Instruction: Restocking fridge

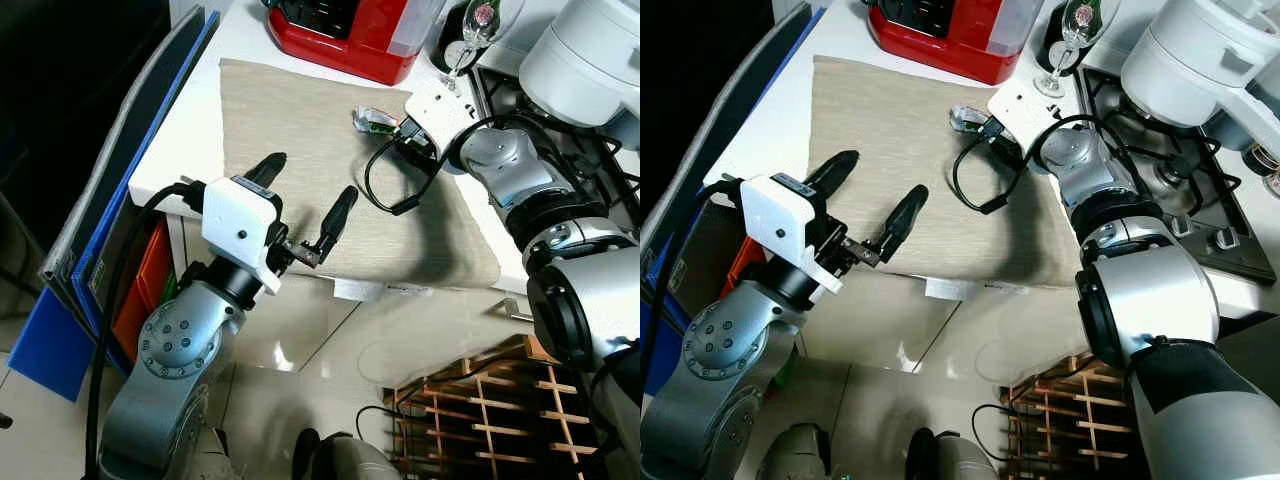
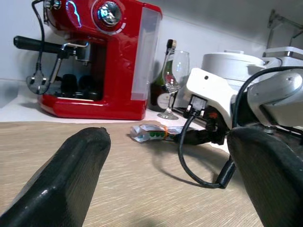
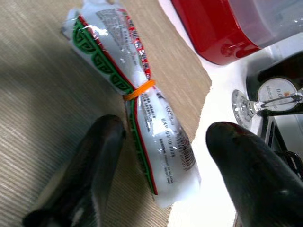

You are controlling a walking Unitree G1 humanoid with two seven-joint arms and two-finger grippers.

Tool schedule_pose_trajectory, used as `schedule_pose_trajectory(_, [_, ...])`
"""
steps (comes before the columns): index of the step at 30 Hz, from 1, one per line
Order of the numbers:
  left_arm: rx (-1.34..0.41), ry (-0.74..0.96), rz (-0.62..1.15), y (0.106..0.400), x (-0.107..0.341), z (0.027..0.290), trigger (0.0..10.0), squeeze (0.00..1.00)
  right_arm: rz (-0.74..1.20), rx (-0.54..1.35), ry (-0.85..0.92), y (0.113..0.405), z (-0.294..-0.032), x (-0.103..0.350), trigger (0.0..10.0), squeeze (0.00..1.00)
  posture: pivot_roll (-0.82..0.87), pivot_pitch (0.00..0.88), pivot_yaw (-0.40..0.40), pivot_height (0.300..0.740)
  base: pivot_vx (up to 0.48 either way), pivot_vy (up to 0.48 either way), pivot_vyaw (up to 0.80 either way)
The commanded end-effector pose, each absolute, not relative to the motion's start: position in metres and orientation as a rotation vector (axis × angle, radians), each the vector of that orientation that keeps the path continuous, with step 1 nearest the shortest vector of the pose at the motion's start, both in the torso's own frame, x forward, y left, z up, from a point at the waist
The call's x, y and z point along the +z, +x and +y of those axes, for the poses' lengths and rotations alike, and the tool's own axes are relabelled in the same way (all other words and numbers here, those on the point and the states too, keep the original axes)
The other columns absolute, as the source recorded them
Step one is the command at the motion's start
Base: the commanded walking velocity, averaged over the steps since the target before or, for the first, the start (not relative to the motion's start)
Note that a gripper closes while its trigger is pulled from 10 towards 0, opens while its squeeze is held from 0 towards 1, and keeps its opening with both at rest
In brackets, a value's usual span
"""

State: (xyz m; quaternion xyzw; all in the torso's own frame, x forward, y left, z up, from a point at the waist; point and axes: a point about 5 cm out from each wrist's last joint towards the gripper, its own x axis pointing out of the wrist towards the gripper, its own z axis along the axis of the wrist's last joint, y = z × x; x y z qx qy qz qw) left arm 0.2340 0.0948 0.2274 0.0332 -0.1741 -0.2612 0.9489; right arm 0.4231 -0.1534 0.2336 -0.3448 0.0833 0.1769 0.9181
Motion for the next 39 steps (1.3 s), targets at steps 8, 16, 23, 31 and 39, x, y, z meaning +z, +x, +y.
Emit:
schedule_pose_trajectory(8, [-0.555,0.048,-0.362,0.236,0.23,0.088,10.0,0.0,0.244,0.317,-0.41,0.42,-0.169,0.221,0.0,0.0,0.22,0.175,-0.258,0.74,0.0,0.0,0.0])
schedule_pose_trajectory(16, [-0.549,0.045,-0.379,0.24,0.232,0.088,10.0,0.0,0.307,0.424,-0.289,0.413,-0.173,0.202,0.0,0.0,0.2,0.15,-0.262,0.74,0.0,0.0,0.0])
schedule_pose_trajectory(23, [-0.547,0.039,-0.382,0.243,0.231,0.088,10.0,0.0,0.196,0.456,-0.28,0.41,-0.178,0.2,0.0,0.0,0.17,0.13,-0.253,0.74,0.0,0.0,0.0])
schedule_pose_trajectory(31, [-0.533,-0.004,-0.375,0.25,0.228,0.09,10.0,0.0,-0.04,0.351,-0.191,0.4,-0.185,0.198,4.4,0.0,0.11,0.091,-0.219,0.74,0.0,0.0,0.0])
schedule_pose_trajectory(39, [-0.228,-0.042,-0.245,0.278,0.204,0.115,10.0,0.0,-0.332,-0.01,-0.213,0.334,-0.185,0.171,10.0,0.0,0.02,0.039,-0.133,0.74,0.0,0.0,0.0])
